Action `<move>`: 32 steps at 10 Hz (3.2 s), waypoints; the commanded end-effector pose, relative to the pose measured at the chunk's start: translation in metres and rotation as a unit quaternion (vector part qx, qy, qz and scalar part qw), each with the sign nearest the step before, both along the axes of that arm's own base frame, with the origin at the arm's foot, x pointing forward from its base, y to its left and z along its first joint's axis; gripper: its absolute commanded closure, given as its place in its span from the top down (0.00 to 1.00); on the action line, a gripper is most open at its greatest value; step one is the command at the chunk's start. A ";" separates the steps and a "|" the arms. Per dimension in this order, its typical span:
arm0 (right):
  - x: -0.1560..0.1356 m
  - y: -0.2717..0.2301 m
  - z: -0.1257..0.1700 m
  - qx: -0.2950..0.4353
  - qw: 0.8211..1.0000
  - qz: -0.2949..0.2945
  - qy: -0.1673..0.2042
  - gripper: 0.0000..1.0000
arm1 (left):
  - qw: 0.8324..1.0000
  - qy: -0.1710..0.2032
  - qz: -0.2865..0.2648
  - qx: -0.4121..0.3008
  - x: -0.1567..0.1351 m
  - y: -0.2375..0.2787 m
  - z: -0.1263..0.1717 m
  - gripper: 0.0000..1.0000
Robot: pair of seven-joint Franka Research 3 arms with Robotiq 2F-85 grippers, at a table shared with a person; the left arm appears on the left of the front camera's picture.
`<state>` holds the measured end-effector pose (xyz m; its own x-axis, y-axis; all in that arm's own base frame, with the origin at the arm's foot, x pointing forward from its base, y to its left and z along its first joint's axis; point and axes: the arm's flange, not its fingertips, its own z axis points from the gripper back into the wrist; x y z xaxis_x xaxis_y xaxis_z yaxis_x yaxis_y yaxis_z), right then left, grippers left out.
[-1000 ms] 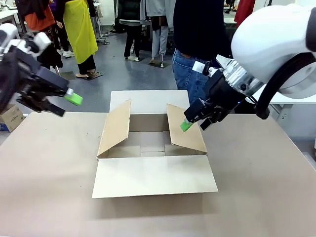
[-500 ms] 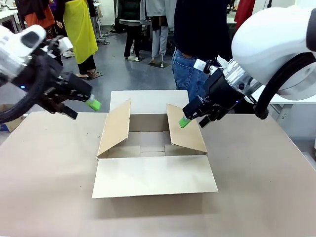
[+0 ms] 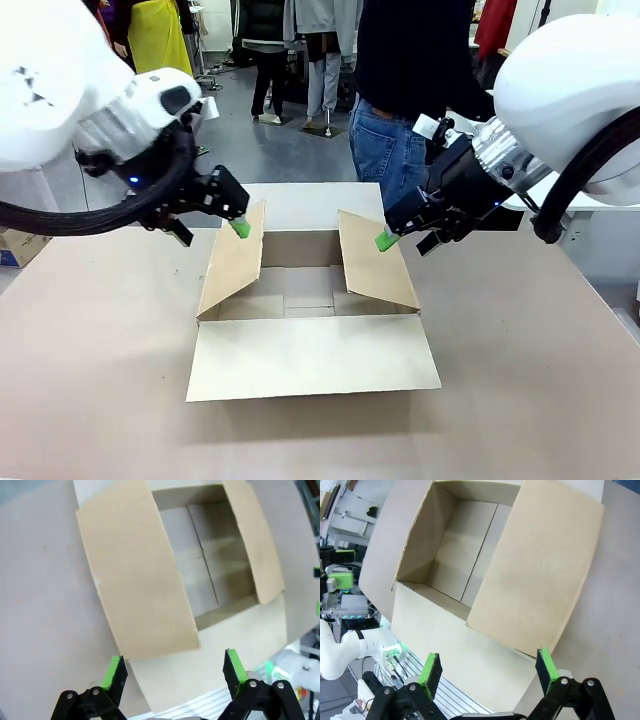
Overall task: Pack the gift set into the box.
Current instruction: Place both hands on the side flaps of the Package Box and spread them outward.
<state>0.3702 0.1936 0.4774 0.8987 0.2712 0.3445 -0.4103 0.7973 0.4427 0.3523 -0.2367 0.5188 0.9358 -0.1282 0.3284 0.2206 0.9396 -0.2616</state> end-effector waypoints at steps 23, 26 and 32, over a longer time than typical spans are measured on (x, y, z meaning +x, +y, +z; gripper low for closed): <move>0.003 0.003 0.001 -0.002 1.000 0.000 -0.002 1.00 | 0.937 -0.005 0.226 0.267 0.104 -0.089 -0.067 1.00; 0.003 0.003 0.001 -0.002 1.000 0.000 -0.002 1.00 | 0.938 -0.021 0.202 0.282 0.092 -0.067 -0.049 1.00; 0.003 0.003 0.001 -0.002 1.000 0.000 -0.002 1.00 | 0.957 0.011 0.163 0.239 0.093 0.011 -0.027 1.00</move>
